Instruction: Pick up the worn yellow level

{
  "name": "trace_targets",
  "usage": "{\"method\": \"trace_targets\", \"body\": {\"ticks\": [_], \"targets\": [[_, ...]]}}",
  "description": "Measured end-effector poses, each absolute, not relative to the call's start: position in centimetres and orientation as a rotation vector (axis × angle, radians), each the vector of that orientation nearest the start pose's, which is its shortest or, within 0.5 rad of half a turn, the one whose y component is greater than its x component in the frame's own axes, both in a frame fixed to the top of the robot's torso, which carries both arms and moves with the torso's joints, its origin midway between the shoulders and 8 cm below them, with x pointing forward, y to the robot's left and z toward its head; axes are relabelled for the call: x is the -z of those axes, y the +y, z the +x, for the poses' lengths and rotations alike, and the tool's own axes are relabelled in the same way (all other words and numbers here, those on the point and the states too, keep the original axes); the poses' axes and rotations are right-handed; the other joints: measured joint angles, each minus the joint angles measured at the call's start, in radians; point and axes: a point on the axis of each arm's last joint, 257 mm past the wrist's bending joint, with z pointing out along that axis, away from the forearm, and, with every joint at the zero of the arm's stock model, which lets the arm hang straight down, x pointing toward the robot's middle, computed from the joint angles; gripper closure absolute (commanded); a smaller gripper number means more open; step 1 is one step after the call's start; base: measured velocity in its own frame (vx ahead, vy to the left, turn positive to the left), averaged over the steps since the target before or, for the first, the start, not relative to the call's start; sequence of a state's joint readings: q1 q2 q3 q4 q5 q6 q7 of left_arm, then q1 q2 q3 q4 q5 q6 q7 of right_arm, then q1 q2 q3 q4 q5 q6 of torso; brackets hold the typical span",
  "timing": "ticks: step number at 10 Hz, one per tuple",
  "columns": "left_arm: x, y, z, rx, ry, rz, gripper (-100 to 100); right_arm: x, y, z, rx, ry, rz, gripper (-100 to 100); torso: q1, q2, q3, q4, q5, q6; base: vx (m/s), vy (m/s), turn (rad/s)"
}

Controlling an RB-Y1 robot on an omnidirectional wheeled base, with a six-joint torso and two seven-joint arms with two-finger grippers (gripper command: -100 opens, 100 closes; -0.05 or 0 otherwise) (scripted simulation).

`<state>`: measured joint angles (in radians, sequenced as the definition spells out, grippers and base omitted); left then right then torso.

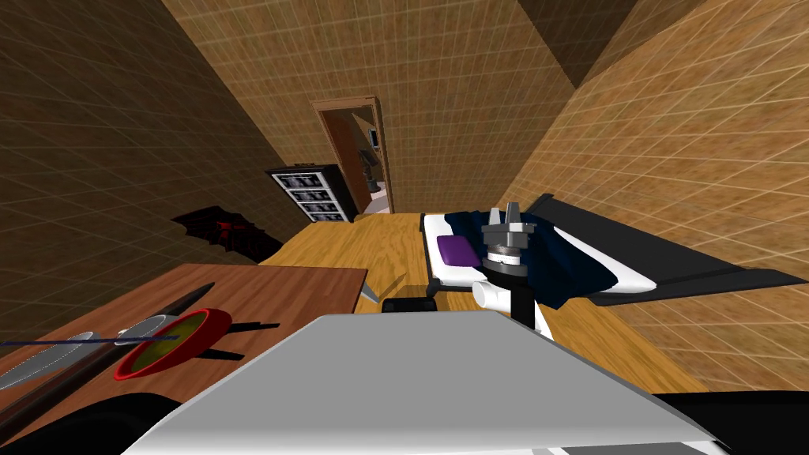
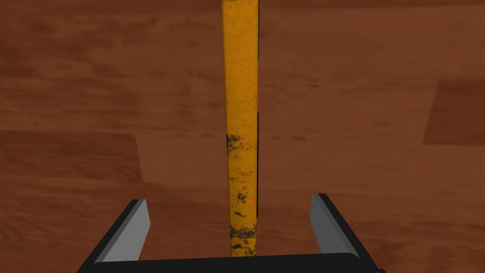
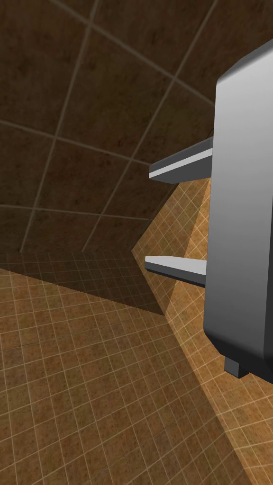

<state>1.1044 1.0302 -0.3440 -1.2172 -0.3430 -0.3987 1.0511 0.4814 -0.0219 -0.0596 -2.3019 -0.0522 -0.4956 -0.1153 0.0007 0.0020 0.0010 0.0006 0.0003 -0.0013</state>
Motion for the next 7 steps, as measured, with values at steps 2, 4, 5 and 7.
{"method": "trace_targets", "body": {"ticks": [2,4,5,7], "targets": [[48.2,50.3,-17.7,0.203,2.211,-2.089,-100,-4.1,-29.9,33.7,-1.399,0.539,0.678,0,0.0,-0.001,0.0,0.0,0.0,0.0,0.03,0.042,-0.031],[48.9,49.9,-17.9,0.201,2.211,-2.09,100,-4.1,-29.9,33.7,-1.399,0.539,0.678,0,-0.001,0.0,0.0,0.0,0.0,0.0,0.007,0.01,-0.004],[48.9,49.9,-17.9,0.201,2.211,-2.09,100,-4.1,-29.9,33.7,-1.399,0.539,0.678,0,-0.002,0.0,0.0,0.0,-0.001,0.0,0.0,0.0,0.0],[48.9,49.9,-17.9,0.2,2.212,-2.09,100,-4.1,-29.9,33.7,-1.4,0.539,0.678,0,-0.003,0.001,0.001,0.001,-0.001,0.0,0.0,0.0,0.0]]}}
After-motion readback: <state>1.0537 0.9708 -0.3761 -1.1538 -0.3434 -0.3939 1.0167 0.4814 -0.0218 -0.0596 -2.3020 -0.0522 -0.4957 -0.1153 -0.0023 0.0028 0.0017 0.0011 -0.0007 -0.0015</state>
